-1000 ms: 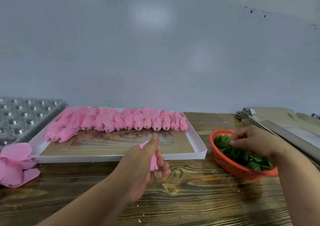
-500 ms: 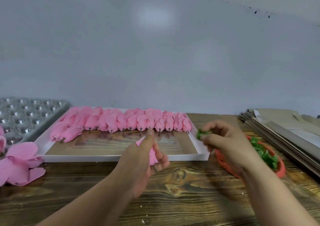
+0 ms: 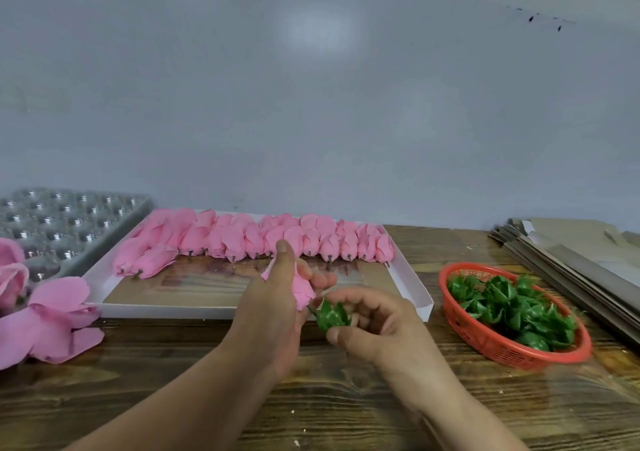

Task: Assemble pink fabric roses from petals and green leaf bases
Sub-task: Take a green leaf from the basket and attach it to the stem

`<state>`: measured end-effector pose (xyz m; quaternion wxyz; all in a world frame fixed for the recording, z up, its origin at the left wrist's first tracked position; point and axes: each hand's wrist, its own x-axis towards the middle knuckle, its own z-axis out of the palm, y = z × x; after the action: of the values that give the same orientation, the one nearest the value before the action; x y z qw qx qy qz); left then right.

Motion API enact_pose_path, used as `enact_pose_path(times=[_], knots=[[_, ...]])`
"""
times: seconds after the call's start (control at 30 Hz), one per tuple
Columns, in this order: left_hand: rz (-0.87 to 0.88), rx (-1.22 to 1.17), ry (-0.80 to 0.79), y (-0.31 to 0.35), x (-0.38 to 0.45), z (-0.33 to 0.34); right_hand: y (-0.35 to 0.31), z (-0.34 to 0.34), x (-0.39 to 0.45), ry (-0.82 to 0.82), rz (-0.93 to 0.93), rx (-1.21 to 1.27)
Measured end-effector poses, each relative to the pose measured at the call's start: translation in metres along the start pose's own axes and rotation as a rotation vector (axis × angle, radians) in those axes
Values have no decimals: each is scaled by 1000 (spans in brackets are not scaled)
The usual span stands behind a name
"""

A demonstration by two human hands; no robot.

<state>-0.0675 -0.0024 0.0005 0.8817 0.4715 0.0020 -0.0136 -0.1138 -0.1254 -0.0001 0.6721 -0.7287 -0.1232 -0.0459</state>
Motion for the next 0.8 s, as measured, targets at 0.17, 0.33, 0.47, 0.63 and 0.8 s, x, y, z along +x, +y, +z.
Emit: enact_pose_path(times=[0.17,0.33,0.47,0.63,0.8], knots=[[61,119,-25,1,-3,1,-3,-2,-2,-66,9,-211],[53,157,-105,-2,-10,0,-7,5,-5,-57,-18,-142],[54,193,-137,-7,-12,-1,-5,6,-5,2,-23,-31],[18,195,-161,-6,-16,3,-8,7,-6,-19,-38,-12],[20,168,-187,-7,-16,2,-6,10,-6,-2,-49,61]])
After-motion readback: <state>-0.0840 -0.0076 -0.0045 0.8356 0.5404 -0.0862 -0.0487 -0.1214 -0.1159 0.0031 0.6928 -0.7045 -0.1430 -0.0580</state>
